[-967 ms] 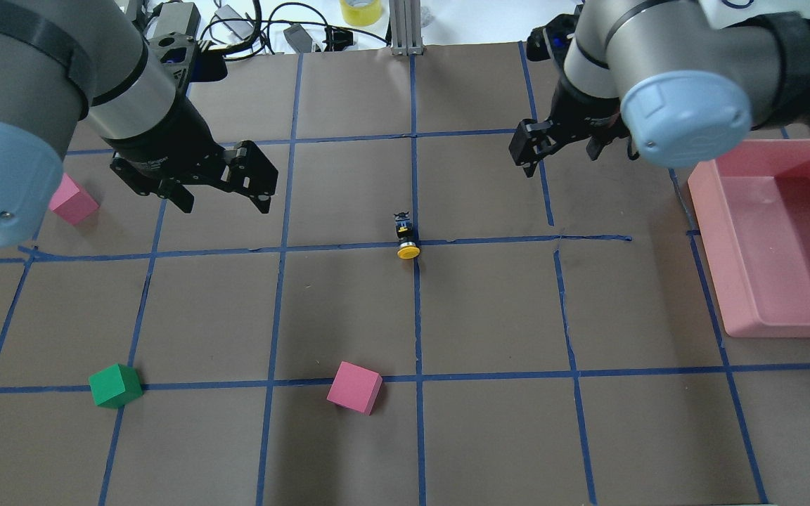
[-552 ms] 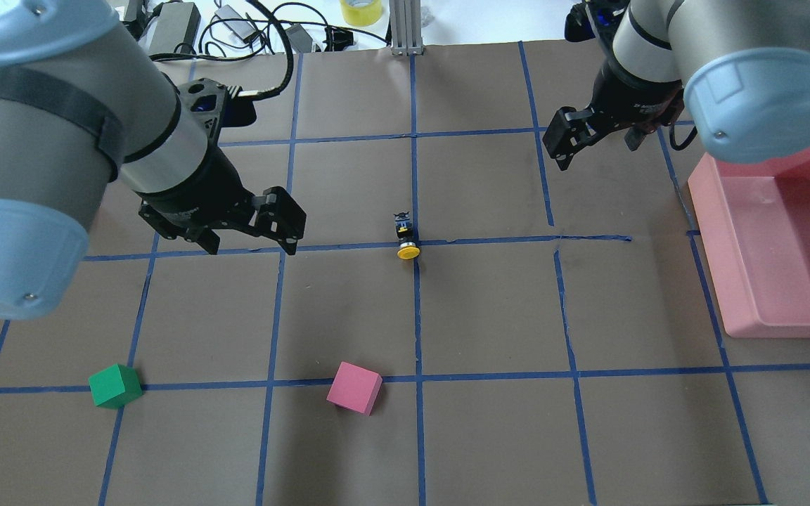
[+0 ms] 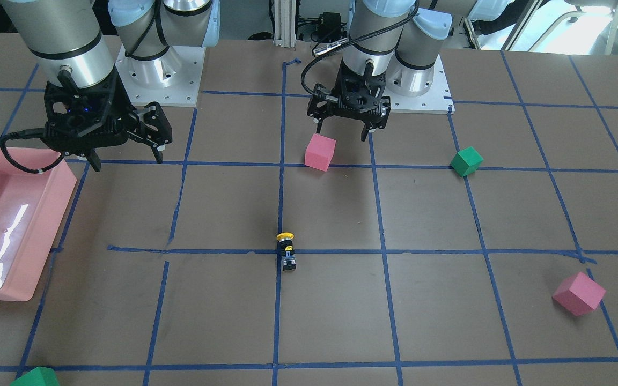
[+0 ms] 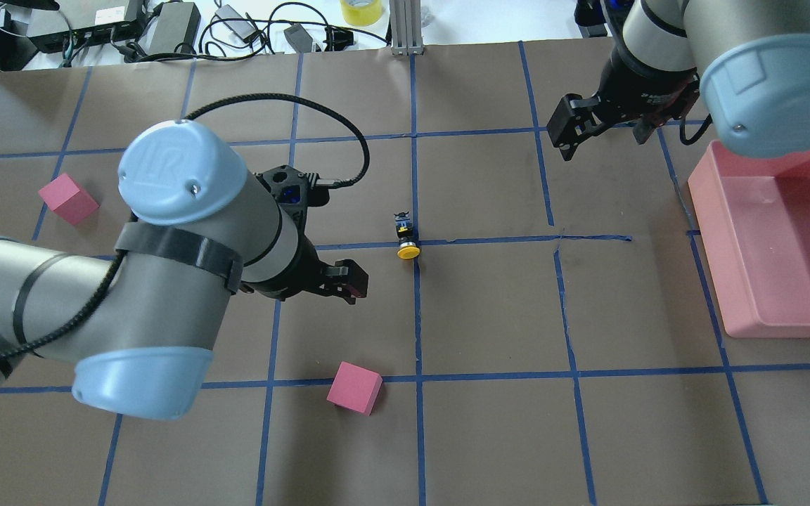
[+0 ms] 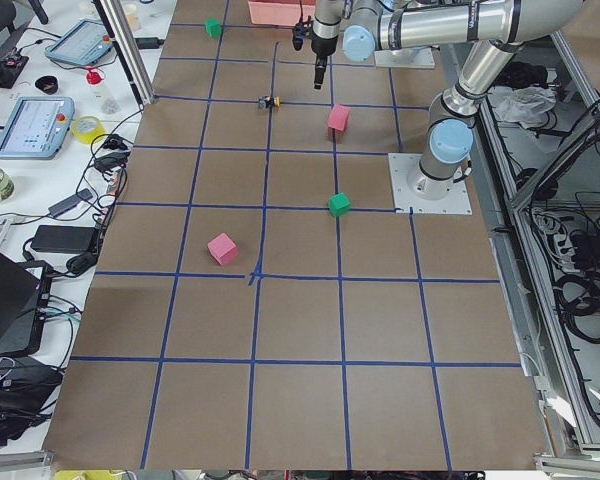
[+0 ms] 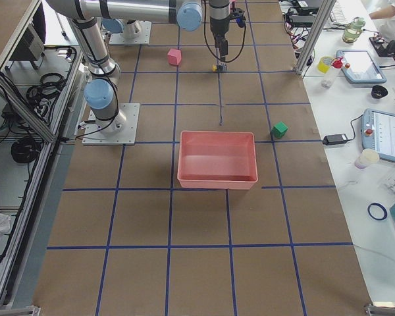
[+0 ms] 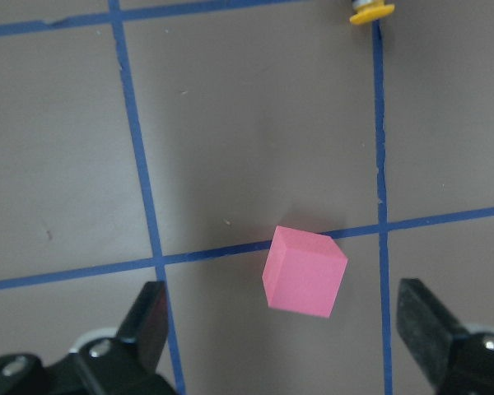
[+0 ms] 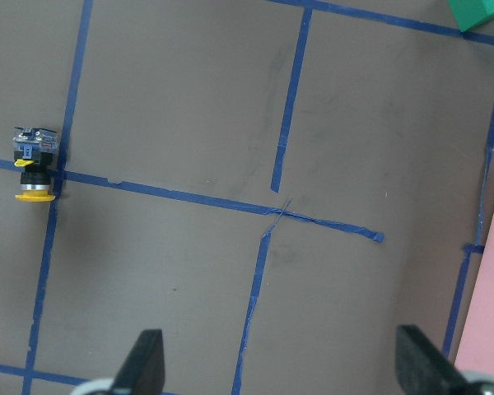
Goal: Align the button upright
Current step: 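Raise the right gripper away while the left gripper reaches toward the switch, then lower the left gripper over the lying switch and grasp it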
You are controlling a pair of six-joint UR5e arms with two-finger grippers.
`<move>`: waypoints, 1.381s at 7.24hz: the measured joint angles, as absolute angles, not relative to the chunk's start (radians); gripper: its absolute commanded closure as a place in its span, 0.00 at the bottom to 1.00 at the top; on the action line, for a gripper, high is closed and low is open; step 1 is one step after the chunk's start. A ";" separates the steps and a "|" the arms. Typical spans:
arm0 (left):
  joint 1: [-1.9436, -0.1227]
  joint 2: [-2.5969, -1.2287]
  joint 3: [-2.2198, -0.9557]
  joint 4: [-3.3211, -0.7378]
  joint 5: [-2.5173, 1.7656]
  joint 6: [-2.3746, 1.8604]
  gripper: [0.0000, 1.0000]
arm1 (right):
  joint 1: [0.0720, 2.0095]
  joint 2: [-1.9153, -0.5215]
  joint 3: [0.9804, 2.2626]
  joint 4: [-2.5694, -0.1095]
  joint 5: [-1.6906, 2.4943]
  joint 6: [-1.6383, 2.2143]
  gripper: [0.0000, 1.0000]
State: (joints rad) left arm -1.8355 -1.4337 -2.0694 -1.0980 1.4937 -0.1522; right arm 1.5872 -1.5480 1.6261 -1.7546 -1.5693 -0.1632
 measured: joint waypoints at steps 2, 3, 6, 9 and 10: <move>-1.870 -1.445 -2.164 -0.898 1.491 -0.162 0.00 | 1.587 -1.548 1.623 -1.748 -1.560 -0.142 0.00; -1.881 -1.459 -2.223 -0.768 1.491 -0.170 0.00 | 1.587 -1.547 1.626 -1.747 -1.560 -0.139 0.00; -1.934 -1.541 -2.312 -0.471 1.511 -0.221 0.02 | 1.590 -1.563 1.623 -1.733 -1.562 -0.003 0.00; -1.962 -1.640 -2.302 -0.390 1.533 -0.331 0.05 | 1.594 -1.573 1.623 -1.726 -1.562 0.056 0.00; -1.965 -1.669 -2.295 -0.368 1.536 -0.389 0.05 | 1.595 -1.573 1.626 -1.726 -1.563 0.057 0.00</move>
